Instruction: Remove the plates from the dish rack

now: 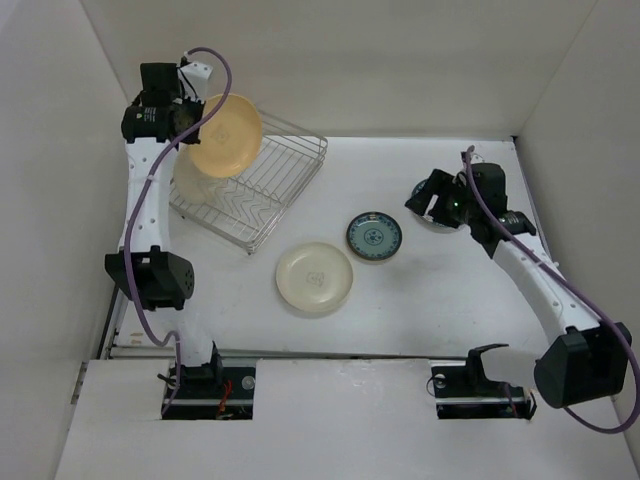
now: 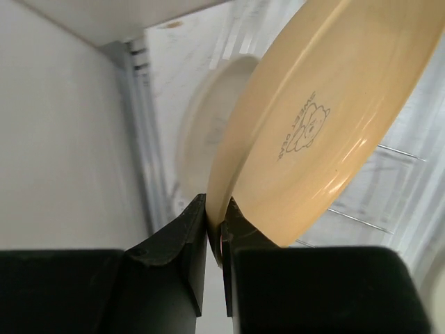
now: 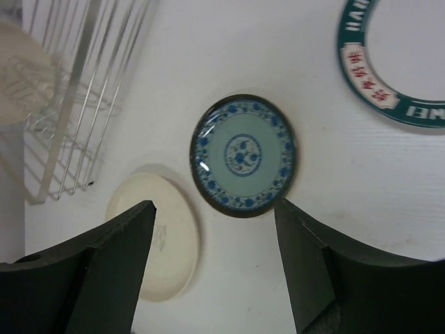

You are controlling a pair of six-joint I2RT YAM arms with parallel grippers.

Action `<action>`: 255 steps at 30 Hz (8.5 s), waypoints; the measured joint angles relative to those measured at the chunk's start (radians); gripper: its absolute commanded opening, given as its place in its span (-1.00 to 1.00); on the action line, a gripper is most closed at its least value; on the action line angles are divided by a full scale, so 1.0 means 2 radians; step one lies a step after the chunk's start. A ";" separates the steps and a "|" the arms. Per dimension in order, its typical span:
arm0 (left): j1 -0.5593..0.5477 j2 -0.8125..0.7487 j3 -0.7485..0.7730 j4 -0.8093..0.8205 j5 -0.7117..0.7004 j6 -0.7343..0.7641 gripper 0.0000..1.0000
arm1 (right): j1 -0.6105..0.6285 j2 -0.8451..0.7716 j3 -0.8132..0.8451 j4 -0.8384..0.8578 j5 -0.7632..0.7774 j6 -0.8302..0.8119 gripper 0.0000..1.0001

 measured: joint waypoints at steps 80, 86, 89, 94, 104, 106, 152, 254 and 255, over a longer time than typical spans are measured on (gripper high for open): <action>0.004 -0.018 -0.019 -0.048 -0.056 -0.028 0.79 | 0.271 0.231 0.094 -0.070 0.120 0.022 0.07; 0.036 0.058 0.022 -0.035 -0.033 0.003 0.73 | 0.271 0.203 0.138 -0.076 0.133 0.022 0.07; 0.037 0.104 0.039 -0.033 -0.022 0.014 0.57 | 0.271 0.197 0.146 -0.077 0.142 0.022 0.07; 0.036 0.152 0.042 -0.026 -0.010 0.021 0.08 | 0.271 0.197 0.146 -0.080 0.147 0.020 0.07; 0.037 0.155 0.031 0.015 -0.031 0.035 -0.99 | 0.271 0.197 0.146 -0.084 0.149 0.018 0.07; 0.040 0.155 0.024 0.021 -0.039 0.044 -1.00 | 0.271 0.197 0.146 -0.084 0.149 0.018 0.10; -0.169 -0.078 -0.158 -0.176 0.257 -0.015 -1.00 | 0.271 0.082 0.093 0.028 0.123 0.028 0.25; 0.036 -0.161 -0.275 0.016 -0.255 -0.211 0.98 | 0.141 -0.158 0.049 -0.317 0.413 0.173 1.00; 0.055 -0.163 -0.283 0.018 -0.258 -0.218 0.98 | 0.139 -0.184 0.042 -0.331 0.419 0.184 1.00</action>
